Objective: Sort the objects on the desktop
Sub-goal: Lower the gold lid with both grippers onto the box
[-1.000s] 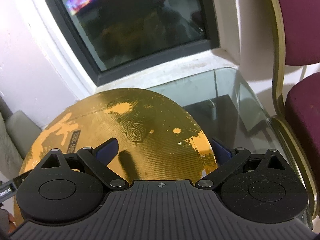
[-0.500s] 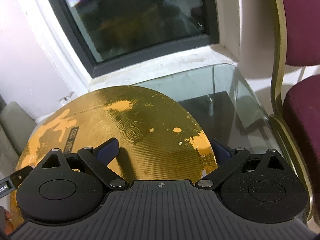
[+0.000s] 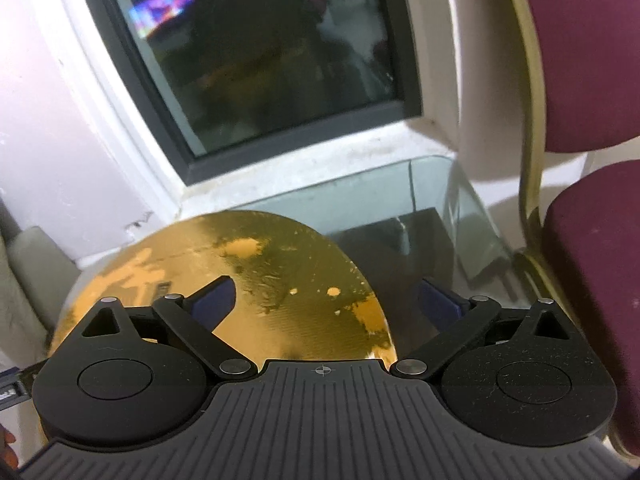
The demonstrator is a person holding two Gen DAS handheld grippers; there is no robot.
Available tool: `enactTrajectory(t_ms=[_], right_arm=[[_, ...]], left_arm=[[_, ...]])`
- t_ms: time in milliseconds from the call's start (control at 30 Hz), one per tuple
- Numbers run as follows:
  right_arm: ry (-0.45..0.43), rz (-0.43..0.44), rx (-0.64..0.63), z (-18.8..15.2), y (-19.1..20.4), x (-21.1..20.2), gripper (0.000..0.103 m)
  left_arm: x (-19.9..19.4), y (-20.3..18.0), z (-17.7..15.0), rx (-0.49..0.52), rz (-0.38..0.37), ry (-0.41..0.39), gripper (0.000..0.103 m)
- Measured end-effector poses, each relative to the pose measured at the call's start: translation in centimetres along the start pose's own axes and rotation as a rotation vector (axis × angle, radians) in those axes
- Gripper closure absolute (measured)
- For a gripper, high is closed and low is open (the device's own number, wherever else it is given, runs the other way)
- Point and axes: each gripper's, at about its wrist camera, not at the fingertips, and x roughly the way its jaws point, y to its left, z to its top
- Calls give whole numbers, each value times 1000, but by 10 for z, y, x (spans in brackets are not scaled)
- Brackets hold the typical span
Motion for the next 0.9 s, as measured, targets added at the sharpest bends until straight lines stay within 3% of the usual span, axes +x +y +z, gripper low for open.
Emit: enactTrajectory(t_ms=[300, 567, 733, 900], right_arm=[[34, 98, -11, -46, -9, -85, 1], [162, 43, -51, -87, -7, -114, 2], [210, 6, -63, -95, -6, -122, 3], [253, 14, -61, -94, -2, -122, 17]], left_arm=[[-49, 18, -44, -19, 76, 106, 1], [-67, 15, -72, -61, 117, 207, 1], [-77, 7, -78, -16, 100, 185, 1], [-78, 9, -68, -32, 87, 138, 1]])
